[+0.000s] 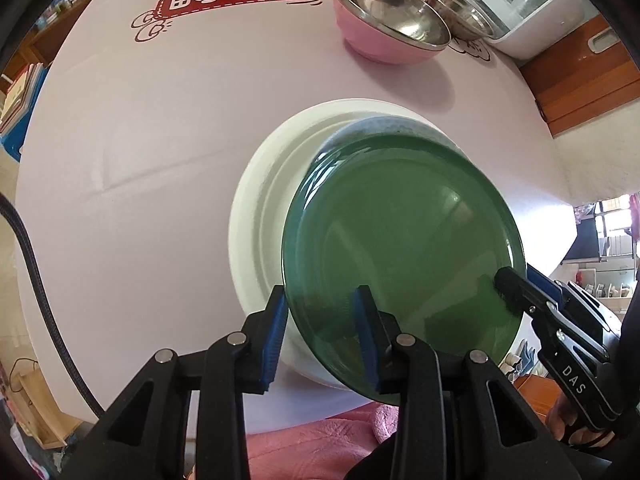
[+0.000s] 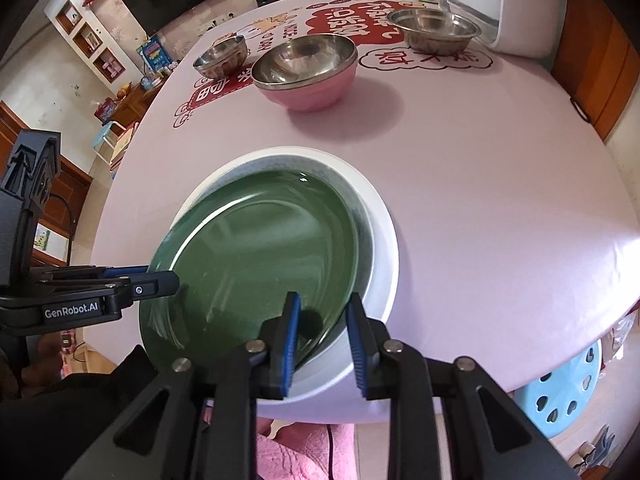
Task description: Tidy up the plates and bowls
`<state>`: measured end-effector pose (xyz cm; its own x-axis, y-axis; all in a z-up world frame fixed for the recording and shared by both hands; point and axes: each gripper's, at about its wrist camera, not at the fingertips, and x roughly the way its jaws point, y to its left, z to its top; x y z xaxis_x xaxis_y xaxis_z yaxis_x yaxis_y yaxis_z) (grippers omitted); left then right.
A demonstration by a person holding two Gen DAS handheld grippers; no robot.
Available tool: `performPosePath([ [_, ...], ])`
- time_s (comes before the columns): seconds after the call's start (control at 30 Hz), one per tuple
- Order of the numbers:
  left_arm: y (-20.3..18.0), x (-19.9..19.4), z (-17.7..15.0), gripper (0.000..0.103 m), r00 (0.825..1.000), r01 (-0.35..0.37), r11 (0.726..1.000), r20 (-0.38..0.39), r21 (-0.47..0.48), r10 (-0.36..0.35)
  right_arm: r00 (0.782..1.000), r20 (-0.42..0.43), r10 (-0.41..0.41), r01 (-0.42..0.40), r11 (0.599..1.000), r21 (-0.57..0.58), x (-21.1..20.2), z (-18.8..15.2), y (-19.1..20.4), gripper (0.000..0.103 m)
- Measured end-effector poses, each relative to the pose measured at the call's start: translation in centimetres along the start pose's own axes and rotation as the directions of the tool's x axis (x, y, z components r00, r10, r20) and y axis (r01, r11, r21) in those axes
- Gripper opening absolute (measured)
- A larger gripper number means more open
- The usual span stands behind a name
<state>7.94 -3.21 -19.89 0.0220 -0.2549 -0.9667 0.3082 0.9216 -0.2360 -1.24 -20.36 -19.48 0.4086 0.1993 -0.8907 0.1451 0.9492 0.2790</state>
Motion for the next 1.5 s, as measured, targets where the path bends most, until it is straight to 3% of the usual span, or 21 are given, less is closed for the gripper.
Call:
performPosePath([
  [0.1,-0.5,0.1,0.0,0.033,1.0,0.005,1.0,0.002,0.008,-0.005,1.0,0.005,0.003,-0.003,1.0,0.009,-0.3,-0.3,-0.5,0.037],
  [0.33,-1.1,0.1,-0.1,0.033,1.0,-0.008,1.0,0.006,0.001,0.008,0.997,0.02,0.074,-0.074,0.997,0.009,-0.8,-1.1,-1.1,0.041],
  [0.57,-2.5,-1.0,-0.8,0.035,0.996,0.034,0.999,0.08,0.04,-0.037,0.992,0.072,0.108,-0.105,0.993,-0.044,-2.0,-2.0,-0.2,0.05],
  [0.67,-3.2,-1.9,-0.7,0.041,0.992,0.039,0.996,0.113,0.077,-0.048,0.989,0.109,0.099,-0.095,0.995,-0.042,-2.9,-2.3,-0.1,0.05],
  [0.7,-3.4,-2.2,-0.7,0.045,0.991,0.039,0.995,0.123,0.092,-0.05,0.988,0.124,0.094,-0.09,0.995,-0.036,-3.2,-2.4,-0.1,0.05],
  [0.87,-4.1,-3.9,-0.4,0.049,0.977,0.067,0.986,0.191,0.154,-0.096,0.982,0.182,0.05,-0.05,0.999,-0.004,-4.3,-2.8,0.0,0.05],
  [0.97,-4.5,-4.6,-0.2,0.059,0.97,0.065,0.98,0.219,0.19,-0.107,0.977,0.214,0.02,-0.027,0.999,0.028,-4.9,-3.0,-0.1,0.059],
  [1.07,-4.7,-5.7,0.2,0.059,0.966,0.033,0.971,0.243,0.236,-0.092,0.966,0.256,-0.021,-0.001,0.996,0.084,-5.5,-3.0,-0.3,0.065],
  [1.2,-4.8,-7.0,1.1,0.062,0.954,0.047,0.952,0.27,0.302,-0.133,0.954,0.29,-0.079,0.034,0.987,0.158,-6.2,-2.5,-0.2,0.066],
  [1.5,-5.1,-8.7,3.1,0.066,0.948,0.048,0.907,0.266,0.42,-0.173,0.922,0.34,-0.185,0.089,0.956,0.281,-7.7,-1.4,1.3,0.074],
])
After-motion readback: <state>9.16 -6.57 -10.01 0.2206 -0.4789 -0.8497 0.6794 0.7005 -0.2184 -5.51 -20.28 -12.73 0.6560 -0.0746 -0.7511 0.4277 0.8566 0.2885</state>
